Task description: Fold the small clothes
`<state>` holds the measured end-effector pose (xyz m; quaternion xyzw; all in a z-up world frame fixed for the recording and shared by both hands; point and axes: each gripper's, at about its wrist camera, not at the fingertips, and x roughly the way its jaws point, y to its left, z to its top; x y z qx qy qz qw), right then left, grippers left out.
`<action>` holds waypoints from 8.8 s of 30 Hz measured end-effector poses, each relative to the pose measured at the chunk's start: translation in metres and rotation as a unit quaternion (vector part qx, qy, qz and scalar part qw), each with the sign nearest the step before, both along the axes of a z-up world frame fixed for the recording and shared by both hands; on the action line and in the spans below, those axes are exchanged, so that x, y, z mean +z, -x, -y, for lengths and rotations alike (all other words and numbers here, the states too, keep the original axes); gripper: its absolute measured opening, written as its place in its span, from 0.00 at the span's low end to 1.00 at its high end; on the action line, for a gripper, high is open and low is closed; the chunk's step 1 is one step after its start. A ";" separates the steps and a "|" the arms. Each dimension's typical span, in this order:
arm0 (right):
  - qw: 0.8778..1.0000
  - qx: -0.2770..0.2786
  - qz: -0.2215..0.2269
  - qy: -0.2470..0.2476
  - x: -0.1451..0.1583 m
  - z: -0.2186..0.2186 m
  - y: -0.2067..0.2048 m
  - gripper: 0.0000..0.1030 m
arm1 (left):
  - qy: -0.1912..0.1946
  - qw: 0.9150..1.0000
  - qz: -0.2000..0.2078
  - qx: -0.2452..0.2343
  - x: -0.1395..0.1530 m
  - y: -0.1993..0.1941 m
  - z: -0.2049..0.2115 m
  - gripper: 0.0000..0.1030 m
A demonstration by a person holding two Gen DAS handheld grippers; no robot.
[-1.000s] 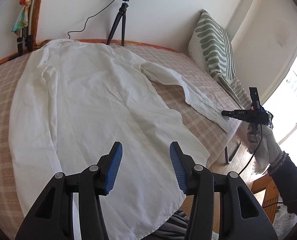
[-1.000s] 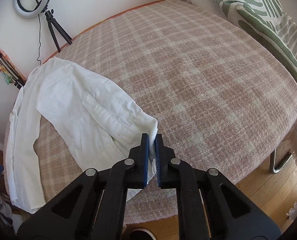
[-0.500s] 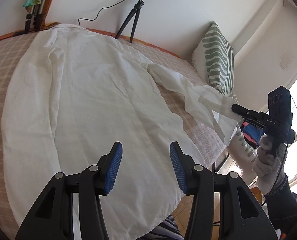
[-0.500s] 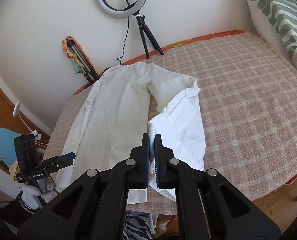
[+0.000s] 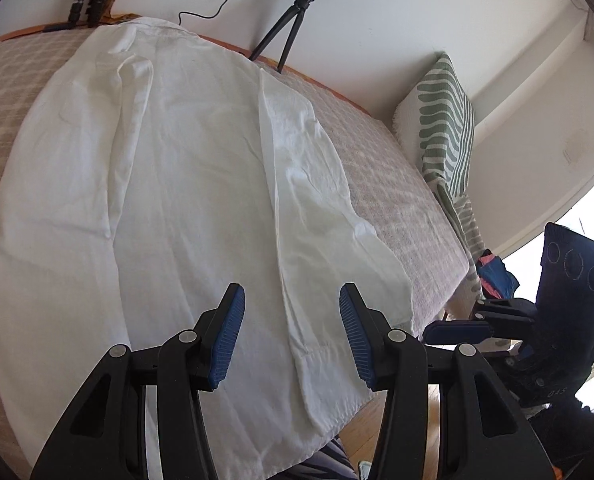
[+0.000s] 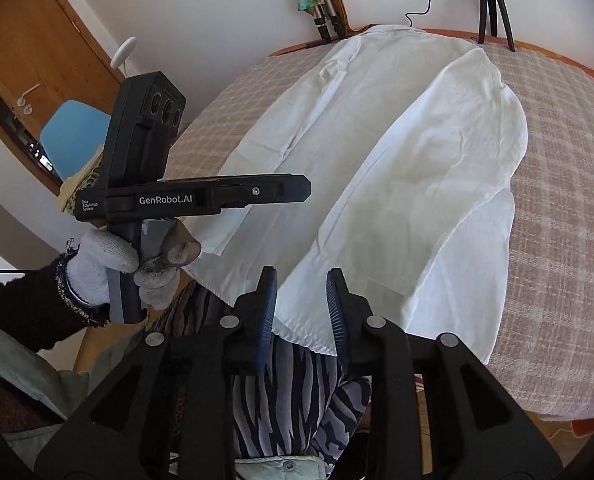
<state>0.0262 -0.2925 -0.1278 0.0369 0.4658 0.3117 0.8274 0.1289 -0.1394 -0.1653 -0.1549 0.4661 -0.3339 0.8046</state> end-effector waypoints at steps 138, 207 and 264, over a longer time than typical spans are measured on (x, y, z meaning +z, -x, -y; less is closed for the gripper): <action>0.988 -0.103 -0.109 -0.027 -0.043 0.015 -0.049 0.34 | -0.059 0.996 0.060 0.038 0.019 0.092 -0.074 0.19; 0.974 -0.059 -0.184 -0.119 -0.068 0.022 -0.015 0.35 | -0.024 0.997 -0.048 0.062 -0.022 0.074 -0.148 0.30; 0.942 -0.209 -0.131 -0.227 -0.038 0.048 -0.222 0.61 | 0.080 0.983 -0.059 0.153 0.013 -0.129 -0.196 0.34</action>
